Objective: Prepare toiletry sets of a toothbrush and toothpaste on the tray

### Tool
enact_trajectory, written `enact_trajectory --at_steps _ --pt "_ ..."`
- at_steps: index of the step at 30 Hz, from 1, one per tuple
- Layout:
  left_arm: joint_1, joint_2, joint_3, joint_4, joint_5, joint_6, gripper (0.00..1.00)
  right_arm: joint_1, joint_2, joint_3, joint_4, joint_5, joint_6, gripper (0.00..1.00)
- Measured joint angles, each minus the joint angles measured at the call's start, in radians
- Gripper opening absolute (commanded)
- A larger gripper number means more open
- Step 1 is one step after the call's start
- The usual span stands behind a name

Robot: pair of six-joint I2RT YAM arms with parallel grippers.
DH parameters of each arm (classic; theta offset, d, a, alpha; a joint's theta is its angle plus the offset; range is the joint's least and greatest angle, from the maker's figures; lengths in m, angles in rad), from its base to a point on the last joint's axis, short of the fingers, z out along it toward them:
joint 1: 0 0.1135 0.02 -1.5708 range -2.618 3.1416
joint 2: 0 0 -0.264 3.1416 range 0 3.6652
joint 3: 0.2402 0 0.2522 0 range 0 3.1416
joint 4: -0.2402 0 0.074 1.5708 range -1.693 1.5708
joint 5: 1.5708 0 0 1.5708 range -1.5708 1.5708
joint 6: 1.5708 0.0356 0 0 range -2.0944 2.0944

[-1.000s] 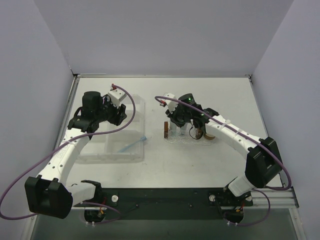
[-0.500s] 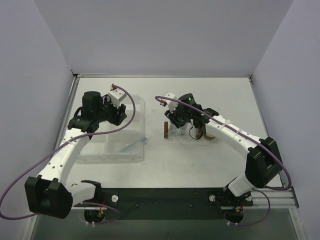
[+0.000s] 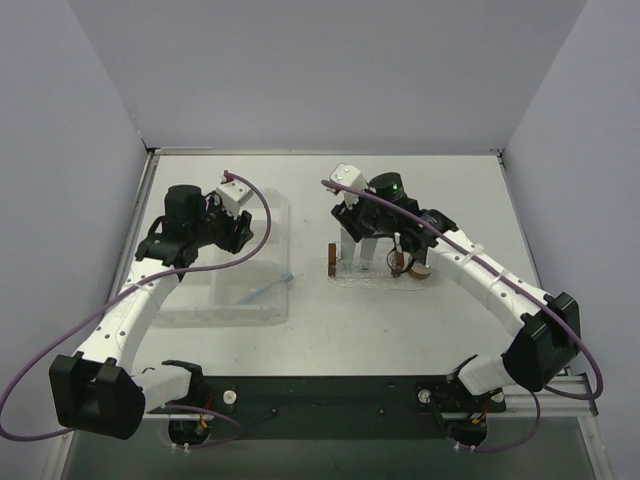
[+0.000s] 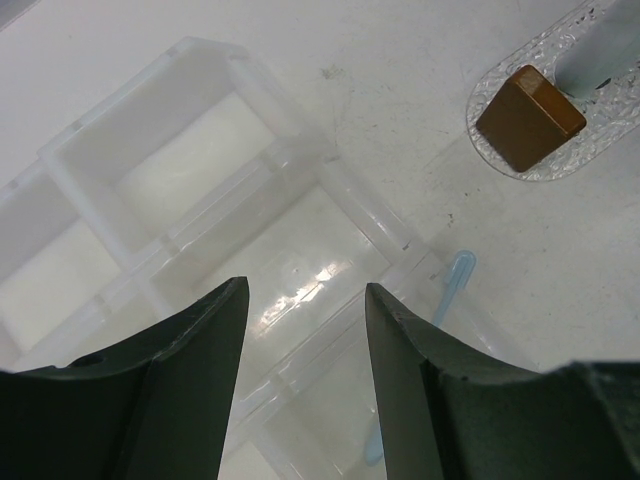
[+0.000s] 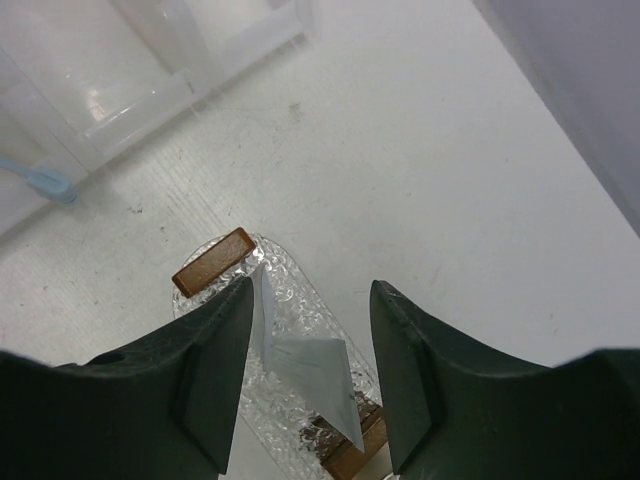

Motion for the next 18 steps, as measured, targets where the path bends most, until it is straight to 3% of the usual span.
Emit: enact_trajectory --at_steps 7,10,13,18 --pt "-0.002 -0.009 -0.019 -0.013 0.015 0.036 0.6 0.0 -0.067 0.007 -0.006 0.019 0.008 0.49" --pt "-0.02 -0.008 -0.025 -0.033 0.02 0.056 0.6 0.0 -0.095 0.005 -0.006 0.028 0.026 0.57" --pt "-0.078 -0.003 -0.038 -0.039 0.004 0.079 0.6 -0.001 -0.127 0.0 -0.005 0.036 0.052 0.63" --pt "-0.241 0.019 -0.076 -0.06 -0.078 0.126 0.6 -0.015 -0.173 -0.015 -0.01 0.051 0.087 0.64"
